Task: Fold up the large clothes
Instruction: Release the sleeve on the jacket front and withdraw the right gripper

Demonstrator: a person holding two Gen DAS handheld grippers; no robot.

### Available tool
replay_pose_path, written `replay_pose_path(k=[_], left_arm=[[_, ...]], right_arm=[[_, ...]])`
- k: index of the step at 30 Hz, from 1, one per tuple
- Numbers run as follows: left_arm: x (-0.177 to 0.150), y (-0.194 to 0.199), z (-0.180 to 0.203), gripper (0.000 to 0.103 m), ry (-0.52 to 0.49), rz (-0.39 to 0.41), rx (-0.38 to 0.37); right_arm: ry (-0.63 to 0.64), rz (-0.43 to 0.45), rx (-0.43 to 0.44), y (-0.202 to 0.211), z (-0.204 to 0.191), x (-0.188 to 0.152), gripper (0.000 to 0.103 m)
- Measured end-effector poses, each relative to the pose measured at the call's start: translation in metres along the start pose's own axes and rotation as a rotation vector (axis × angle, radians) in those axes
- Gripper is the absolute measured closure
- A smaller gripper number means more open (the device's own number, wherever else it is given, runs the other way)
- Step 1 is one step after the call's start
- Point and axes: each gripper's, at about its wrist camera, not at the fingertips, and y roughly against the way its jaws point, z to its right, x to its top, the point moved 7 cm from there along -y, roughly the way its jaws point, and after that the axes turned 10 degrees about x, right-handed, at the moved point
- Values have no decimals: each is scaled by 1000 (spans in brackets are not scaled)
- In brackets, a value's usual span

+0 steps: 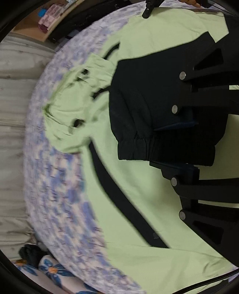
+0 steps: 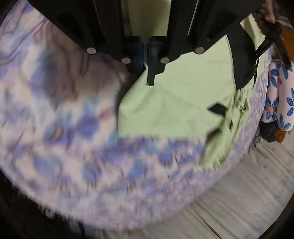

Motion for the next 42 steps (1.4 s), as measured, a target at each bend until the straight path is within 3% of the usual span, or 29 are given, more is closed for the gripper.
replay_pose_path(k=[2, 4, 9, 11, 17, 19, 21, 23, 25, 28, 31, 36, 37, 39, 41, 42], left_arm=[[4, -6, 6, 74, -34, 15, 28], [0, -22, 11, 72, -69, -35, 73], [0, -11, 4, 65, -61, -48, 87], [3, 2, -3, 53, -59, -24, 109], [2, 48, -7, 31, -70, 63, 148], [2, 59, -3, 31, -77, 106, 166], [3, 62, 2, 31, -102, 149, 234], [4, 53, 2, 31, -121, 142, 285], [2, 46, 1, 31, -111, 102, 259], [-9, 45, 7, 31, -75, 57, 137], [-30, 39, 24, 31, -101, 22, 64], [-61, 9, 34, 30, -171, -26, 126], [-60, 7, 31, 26, -164, -11, 133], [-57, 3, 22, 23, -123, -21, 135], [-53, -3, 13, 20, -71, -48, 103], [-52, -5, 9, 20, -44, -54, 90]], right_arm=[[7, -32, -71, -11, 10, -4, 101], [22, -87, -122, -20, 14, -14, 98], [45, -54, -153, 10, 0, -10, 90], [72, -18, -152, 28, -10, -9, 89], [135, -19, -33, 52, -72, -40, 87], [166, -44, 9, 48, -95, -56, 87], [206, -75, 50, 38, -123, -76, 87], [254, -106, 68, 26, -144, -96, 87], [305, -140, 82, 10, -162, -114, 87], [305, -189, 108, -7, -169, -132, 87], [299, -227, 95, -24, -159, -143, 87], [264, -214, 73, -15, -128, -134, 89], [269, -201, 39, -11, -120, -131, 90], [306, -126, -185, 5, -83, -113, 90], [257, -89, -227, 20, -50, -102, 90], [210, -91, -189, 24, -39, -99, 91]])
